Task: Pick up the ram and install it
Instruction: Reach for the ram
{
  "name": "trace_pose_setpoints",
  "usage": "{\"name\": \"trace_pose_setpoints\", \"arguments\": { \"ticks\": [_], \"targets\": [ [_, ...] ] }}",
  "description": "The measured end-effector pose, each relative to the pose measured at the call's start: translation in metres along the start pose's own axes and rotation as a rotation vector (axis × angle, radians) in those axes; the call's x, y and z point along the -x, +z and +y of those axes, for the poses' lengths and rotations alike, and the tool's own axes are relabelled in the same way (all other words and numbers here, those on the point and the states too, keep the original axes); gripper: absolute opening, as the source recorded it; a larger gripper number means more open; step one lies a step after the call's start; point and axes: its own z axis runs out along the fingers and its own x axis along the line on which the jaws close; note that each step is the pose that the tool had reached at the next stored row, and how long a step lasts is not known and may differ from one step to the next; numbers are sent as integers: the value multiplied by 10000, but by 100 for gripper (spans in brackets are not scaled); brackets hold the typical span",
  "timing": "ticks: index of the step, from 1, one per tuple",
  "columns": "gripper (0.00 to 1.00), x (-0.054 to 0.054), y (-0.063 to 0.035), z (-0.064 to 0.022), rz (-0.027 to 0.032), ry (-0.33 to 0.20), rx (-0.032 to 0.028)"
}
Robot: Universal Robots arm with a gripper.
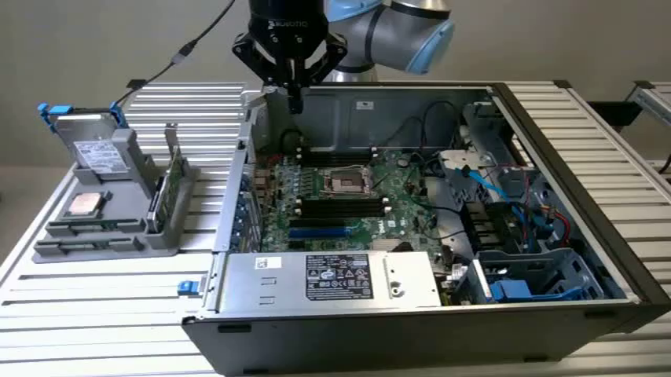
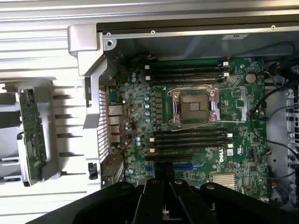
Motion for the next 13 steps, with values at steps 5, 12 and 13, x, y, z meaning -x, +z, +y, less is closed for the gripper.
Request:
{"name": "trace_pose_setpoints", "arguments": {
  "ticks": [5,12,13],
  "targets": [
    [10,0,0,0,0,0,0],
    [10,0,0,0,0,-1,0],
    [10,-3,0,0,1,0,-1]
  ]
}}
